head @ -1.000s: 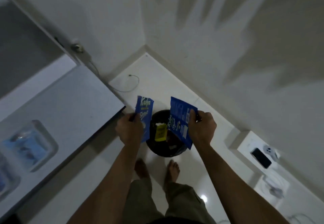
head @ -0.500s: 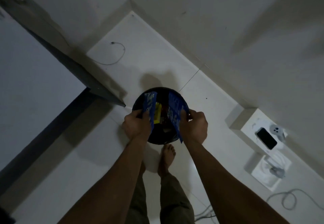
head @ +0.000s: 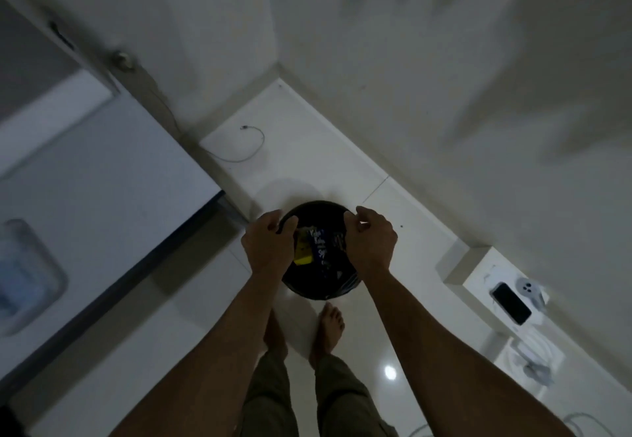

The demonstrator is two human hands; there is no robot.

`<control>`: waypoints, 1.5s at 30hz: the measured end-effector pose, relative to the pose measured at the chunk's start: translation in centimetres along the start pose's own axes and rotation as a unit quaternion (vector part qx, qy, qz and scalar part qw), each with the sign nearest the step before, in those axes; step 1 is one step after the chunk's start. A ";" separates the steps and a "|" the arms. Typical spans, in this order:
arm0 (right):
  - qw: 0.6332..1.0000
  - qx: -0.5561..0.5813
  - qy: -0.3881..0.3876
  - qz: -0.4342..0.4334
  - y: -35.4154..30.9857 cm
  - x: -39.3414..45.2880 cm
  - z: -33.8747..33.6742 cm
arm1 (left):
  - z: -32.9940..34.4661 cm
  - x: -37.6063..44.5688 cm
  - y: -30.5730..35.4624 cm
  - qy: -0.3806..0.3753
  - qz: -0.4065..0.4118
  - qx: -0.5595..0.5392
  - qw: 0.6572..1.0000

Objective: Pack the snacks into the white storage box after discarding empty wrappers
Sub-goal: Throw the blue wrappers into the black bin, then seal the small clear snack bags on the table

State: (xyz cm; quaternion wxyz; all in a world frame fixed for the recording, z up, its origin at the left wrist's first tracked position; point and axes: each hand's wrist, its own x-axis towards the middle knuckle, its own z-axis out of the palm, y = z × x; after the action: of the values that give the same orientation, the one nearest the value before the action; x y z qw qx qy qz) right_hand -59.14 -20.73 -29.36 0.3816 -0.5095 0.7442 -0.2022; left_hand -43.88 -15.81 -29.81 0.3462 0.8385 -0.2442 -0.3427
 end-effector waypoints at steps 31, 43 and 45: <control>0.893 0.090 -0.306 -0.317 -19.7 -38.7 12.4 | -45.9 -19.9 -17.8 0.340 0.002 -0.226 0.913; 0.843 -0.001 -0.428 -0.325 -20.8 -48.7 26.4 | -54.0 -19.4 -28.0 0.381 -0.119 -0.267 0.877; 0.839 -0.009 -0.426 -0.339 -22.0 -48.9 28.8 | -54.9 -17.3 -28.4 0.377 -0.124 -0.261 0.880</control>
State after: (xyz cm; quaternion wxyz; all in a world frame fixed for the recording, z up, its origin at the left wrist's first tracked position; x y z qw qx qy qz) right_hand -14.28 17.63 -14.53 0.5645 -0.7690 0.2905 -0.0751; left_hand -9.32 36.29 -15.19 0.5732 0.8069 0.1088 -0.0923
